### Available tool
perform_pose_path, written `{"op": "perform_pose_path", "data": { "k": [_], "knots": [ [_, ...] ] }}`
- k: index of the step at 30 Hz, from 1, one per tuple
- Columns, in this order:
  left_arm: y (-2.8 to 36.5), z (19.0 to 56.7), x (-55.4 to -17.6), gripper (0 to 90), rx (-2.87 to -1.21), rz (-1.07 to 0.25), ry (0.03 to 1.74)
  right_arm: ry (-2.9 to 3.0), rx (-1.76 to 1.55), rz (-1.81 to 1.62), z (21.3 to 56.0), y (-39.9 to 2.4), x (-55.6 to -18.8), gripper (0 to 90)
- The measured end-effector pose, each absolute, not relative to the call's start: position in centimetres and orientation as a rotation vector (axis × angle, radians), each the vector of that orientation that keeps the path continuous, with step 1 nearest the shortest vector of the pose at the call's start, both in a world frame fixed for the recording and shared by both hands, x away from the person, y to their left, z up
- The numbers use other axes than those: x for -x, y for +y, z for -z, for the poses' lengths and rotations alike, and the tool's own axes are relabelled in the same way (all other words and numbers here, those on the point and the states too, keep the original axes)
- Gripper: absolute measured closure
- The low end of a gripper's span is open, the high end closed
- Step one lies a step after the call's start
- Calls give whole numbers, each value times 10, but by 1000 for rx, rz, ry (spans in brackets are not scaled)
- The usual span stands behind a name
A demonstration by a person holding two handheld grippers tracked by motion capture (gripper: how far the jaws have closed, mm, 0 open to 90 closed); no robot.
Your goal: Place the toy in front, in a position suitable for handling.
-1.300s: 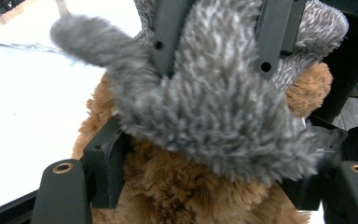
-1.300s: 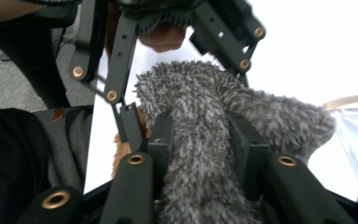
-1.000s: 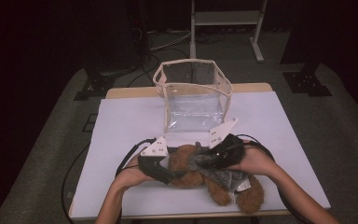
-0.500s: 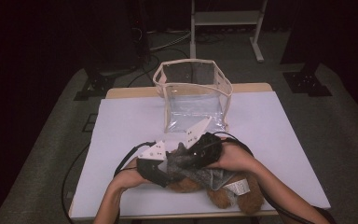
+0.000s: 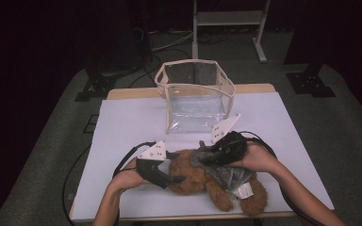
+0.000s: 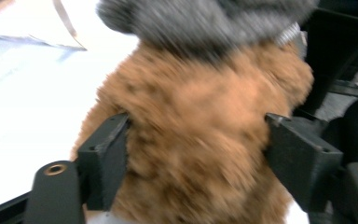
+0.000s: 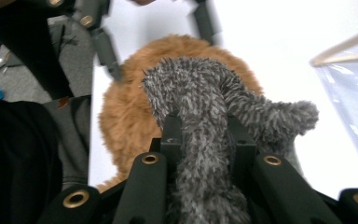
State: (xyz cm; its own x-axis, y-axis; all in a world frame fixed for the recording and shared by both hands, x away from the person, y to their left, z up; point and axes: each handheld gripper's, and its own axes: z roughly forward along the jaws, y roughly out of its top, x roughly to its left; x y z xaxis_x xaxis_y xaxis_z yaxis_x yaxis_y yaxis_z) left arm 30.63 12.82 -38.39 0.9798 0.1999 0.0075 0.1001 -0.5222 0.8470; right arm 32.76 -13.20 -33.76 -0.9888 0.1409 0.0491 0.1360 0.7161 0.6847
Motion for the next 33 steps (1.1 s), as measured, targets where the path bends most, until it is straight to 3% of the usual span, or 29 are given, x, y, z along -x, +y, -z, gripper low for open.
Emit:
{"op": "perform_pose_path", "data": {
  "k": [5,9,20,28,33],
  "knots": [
    [120,390,-303,247,-2169,-109,188,2942,-101,-1081,336,-109,-313,734],
    [121,390,-299,287,-2219,-110,148,2929,-112,-1072,328,-115,-316,741],
    [124,385,-298,267,-2232,-108,130,2857,-298,-1116,311,-178,-326,742],
    [109,378,-301,174,-2187,-110,115,2909,-259,-1213,332,-160,-320,745],
    [101,384,-302,231,-2246,-92,127,2890,-233,-1217,328,-159,-318,745]
  ]
}}
